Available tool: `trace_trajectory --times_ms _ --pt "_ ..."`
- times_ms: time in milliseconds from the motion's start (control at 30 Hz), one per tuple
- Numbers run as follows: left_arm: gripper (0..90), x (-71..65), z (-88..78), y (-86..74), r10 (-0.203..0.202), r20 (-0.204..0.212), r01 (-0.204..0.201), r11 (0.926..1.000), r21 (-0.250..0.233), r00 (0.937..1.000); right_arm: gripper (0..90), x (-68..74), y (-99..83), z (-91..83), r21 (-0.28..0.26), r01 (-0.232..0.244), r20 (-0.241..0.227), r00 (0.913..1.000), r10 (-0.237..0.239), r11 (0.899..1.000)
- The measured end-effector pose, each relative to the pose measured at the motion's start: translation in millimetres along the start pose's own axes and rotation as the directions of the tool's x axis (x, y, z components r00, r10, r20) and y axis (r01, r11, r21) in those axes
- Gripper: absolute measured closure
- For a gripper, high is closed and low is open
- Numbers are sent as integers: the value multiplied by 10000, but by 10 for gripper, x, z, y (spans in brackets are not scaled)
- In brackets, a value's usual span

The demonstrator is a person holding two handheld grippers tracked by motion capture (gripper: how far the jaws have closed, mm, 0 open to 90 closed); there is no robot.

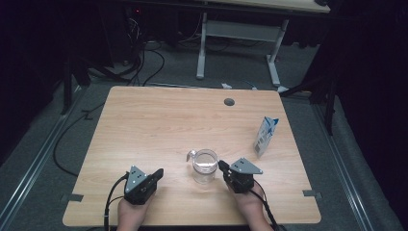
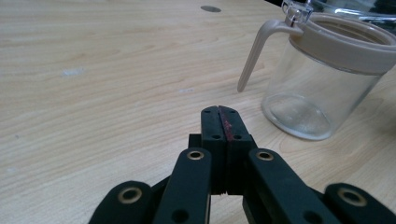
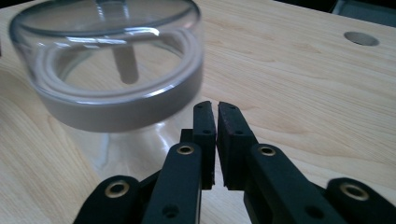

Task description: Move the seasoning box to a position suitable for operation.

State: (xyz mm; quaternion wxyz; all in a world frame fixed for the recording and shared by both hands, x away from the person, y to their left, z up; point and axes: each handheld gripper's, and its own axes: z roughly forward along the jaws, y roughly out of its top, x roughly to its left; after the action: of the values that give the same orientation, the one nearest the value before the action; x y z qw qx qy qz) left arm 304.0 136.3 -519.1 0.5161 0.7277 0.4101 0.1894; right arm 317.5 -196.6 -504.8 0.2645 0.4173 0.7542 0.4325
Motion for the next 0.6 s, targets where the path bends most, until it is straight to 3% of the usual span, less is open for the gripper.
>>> trace_trajectory --times_ms 100,333,433,600 --pt "875 2 28 14 -30 241 27 9999 106 9997 820 -78 -55 -36 72 -144 3 9999 144 9999" --pt "779 -71 104 74 253 -25 -252 9988 410 9997 736 -219 -212 -141 317 -212 80 9997 210 9993" --pt "719 -104 149 87 548 -195 -536 9970 554 9983 714 -279 -264 -186 354 -338 98 9994 334 9988" --pt "654 -194 216 127 877 -90 -869 9938 696 9961 693 -356 -296 -244 339 -597 200 9981 590 9976"
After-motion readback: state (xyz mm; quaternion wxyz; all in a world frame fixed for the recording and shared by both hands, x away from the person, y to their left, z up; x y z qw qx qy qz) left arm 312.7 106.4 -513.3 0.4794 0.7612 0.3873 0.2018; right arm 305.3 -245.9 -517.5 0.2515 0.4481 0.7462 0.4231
